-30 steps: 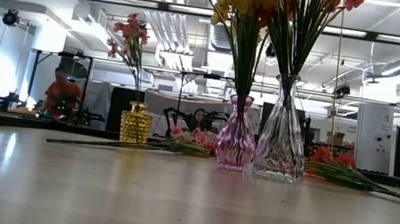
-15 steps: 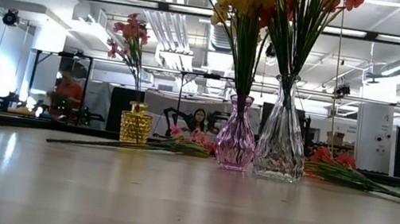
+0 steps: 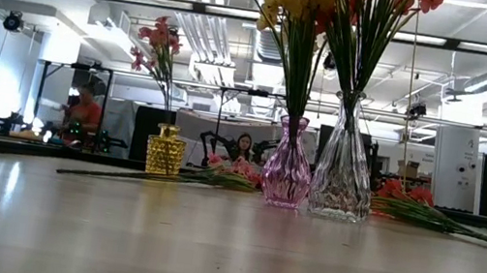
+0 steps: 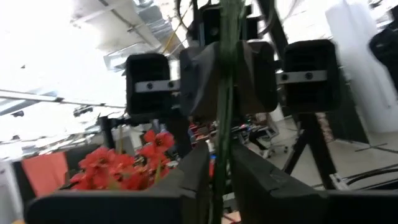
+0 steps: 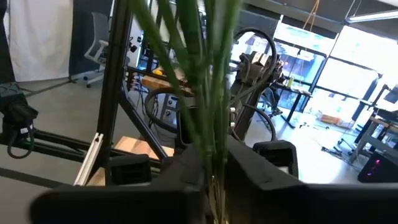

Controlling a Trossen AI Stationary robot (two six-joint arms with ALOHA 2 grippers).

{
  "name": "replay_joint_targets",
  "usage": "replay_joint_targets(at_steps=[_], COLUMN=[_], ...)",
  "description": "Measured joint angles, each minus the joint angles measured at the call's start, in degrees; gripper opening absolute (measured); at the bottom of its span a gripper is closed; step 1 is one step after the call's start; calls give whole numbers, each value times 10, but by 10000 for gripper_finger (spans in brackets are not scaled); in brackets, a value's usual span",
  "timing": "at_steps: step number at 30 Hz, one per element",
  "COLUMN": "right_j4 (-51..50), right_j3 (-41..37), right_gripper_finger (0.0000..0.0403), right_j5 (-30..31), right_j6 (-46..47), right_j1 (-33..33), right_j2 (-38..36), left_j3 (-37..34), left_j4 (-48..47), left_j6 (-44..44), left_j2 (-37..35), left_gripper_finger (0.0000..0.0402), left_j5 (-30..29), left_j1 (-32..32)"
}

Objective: Sort flowers into vase by color
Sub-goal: Put the left pink flowers into the yellow vase

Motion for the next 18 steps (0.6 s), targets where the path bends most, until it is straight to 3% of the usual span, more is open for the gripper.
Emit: replay_joint_targets(at_steps=[2,12,18], right_j4=[-1,-17,-122], right_j3=[0,0,16], right_gripper_finger=[16,13,12], right_j5=[1,4,14], right_j6=[-7,0,45], right_j1=[0,0,1], right_j2=[0,-12,-37], left_j3=[0,-1,-1], left_j4=[0,-15,-50], left_j6=[0,6,-6], left_j2=[-1,-5,-18], left_gripper_finger=[70,208,241], left_j5=[-19,-139,-210], left_j1=[0,-16,-50])
